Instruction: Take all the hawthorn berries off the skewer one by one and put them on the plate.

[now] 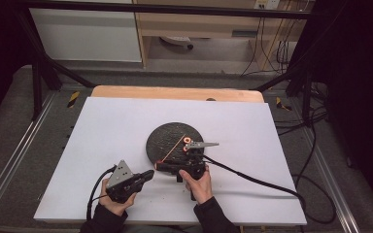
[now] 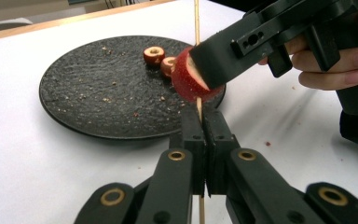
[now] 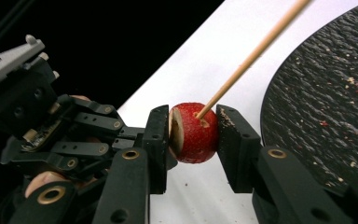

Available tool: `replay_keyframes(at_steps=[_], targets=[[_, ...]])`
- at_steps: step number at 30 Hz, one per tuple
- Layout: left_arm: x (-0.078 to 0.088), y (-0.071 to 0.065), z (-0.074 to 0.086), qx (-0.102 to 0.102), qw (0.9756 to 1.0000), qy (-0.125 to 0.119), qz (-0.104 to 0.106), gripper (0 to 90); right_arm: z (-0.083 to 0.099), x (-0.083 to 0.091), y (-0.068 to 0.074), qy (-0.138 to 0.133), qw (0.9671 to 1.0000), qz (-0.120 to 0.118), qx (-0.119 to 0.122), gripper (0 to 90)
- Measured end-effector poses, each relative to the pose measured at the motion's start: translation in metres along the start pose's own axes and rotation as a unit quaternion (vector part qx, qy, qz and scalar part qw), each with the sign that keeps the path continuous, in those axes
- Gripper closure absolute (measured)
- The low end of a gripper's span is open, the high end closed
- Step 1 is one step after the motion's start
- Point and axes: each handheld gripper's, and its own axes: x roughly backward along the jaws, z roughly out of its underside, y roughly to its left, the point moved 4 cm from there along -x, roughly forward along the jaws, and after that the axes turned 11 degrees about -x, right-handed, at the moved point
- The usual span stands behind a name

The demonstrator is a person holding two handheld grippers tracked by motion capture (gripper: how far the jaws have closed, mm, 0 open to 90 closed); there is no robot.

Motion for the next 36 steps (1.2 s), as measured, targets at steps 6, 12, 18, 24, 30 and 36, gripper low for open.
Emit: replay_keyframes(at_steps=[6, 12, 18, 24, 30, 36], targets=[[0.0004, -0.0002, -0.0010, -0.002, 1.0000, -0.003, -0.001, 88.3, -0.0032, 0.0017, 0.0011, 0.003, 0.9999, -0.006, -0.007, 68.7], [0.0010, 0.0003, -0.0021, -0.002, 1.0000, -0.004, -0.003, 88.4, -0.0062, 0.0030, 0.0019, 0.000, 0.9999, -0.012, -0.010, 70.3], [0.0029, -0.0004, -0.0032, -0.001, 0.9999, -0.010, -0.008, 88.4, -0.0075, 0.0040, 0.0033, -0.008, 0.9999, -0.011, -0.010, 66.3], [0.0037, -0.0029, -0.0051, -0.009, 0.9999, -0.013, -0.007, 88.4, -0.0025, 0.0029, 0.0042, -0.008, 0.9999, -0.010, 0.000, 58.5], [0.0015, -0.0046, -0.0047, -0.008, 0.9999, -0.012, -0.007, 88.4, 0.0002, -0.0004, 0.0028, -0.005, 0.9998, -0.021, -0.006, 64.2], [0.0007, -0.0043, -0.0045, -0.007, 0.9999, -0.009, -0.004, 88.4, 0.0006, -0.0005, 0.0029, -0.001, 0.9996, -0.024, -0.013, 68.4]])
